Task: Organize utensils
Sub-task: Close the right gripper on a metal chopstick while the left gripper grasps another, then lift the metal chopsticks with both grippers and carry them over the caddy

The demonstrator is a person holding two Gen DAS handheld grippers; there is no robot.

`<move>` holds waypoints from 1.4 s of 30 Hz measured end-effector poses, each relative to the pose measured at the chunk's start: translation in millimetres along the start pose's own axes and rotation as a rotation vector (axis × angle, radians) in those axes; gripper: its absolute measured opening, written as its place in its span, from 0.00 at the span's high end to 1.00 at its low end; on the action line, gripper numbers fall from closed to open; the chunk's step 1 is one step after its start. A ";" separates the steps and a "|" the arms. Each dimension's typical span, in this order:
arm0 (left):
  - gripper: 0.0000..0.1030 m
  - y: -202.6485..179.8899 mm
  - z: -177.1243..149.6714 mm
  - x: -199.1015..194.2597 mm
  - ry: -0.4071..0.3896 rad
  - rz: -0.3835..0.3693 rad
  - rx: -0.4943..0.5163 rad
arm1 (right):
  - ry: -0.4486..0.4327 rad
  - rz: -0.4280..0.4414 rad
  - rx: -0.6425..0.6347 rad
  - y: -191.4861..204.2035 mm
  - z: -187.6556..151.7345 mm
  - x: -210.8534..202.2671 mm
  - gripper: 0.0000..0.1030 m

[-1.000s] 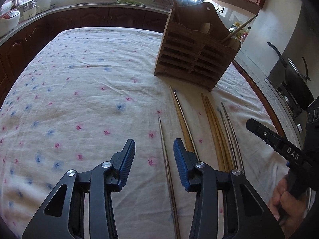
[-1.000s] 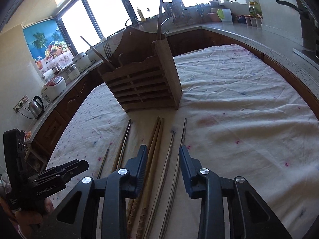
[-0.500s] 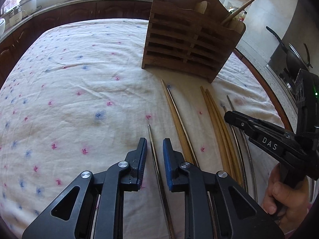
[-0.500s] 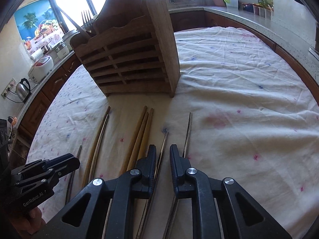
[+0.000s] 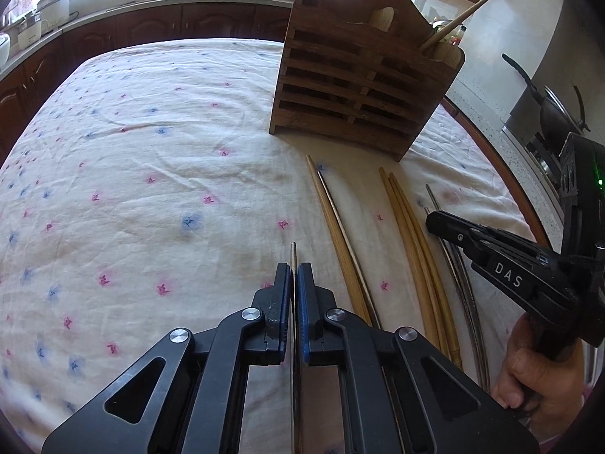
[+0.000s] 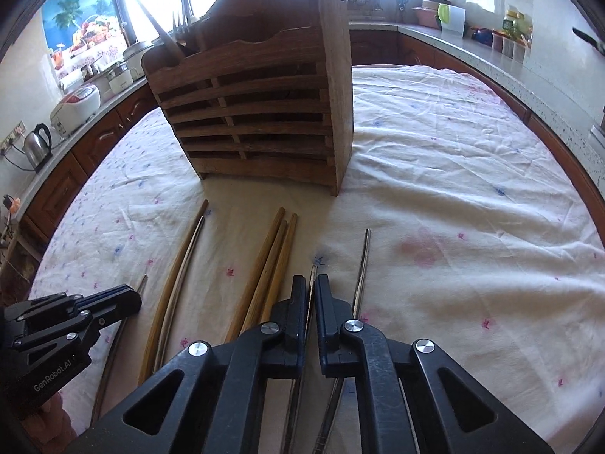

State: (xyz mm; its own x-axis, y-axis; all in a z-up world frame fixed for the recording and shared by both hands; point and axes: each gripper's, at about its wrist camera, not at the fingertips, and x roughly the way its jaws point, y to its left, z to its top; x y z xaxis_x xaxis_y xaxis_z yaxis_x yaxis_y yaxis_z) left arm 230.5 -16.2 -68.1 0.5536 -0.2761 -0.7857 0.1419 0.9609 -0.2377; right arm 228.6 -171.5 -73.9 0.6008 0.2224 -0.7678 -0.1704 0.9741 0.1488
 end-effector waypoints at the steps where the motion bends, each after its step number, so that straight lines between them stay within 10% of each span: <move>1: 0.97 0.5 -0.7 -4.5 -0.008 -0.004 -0.003 | -0.005 0.013 0.015 -1.4 -0.7 -3.6 0.95; 25: 0.97 -1.7 17.5 -170.4 -0.338 -0.169 -0.001 | -0.417 0.149 0.028 10.1 24.4 -187.7 0.96; 42: 0.97 -5.4 29.3 -186.6 -0.406 -0.157 0.011 | -0.487 0.147 0.037 1.0 33.8 -207.3 0.96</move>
State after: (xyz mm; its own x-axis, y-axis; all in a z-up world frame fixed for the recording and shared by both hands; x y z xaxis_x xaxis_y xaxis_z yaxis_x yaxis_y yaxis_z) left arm 150.5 30.7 96.5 0.8021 -0.3904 -0.4519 0.2573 0.9088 -0.3285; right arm 130.3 -215.2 106.4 0.8684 0.3422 -0.3588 -0.2582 0.9299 0.2619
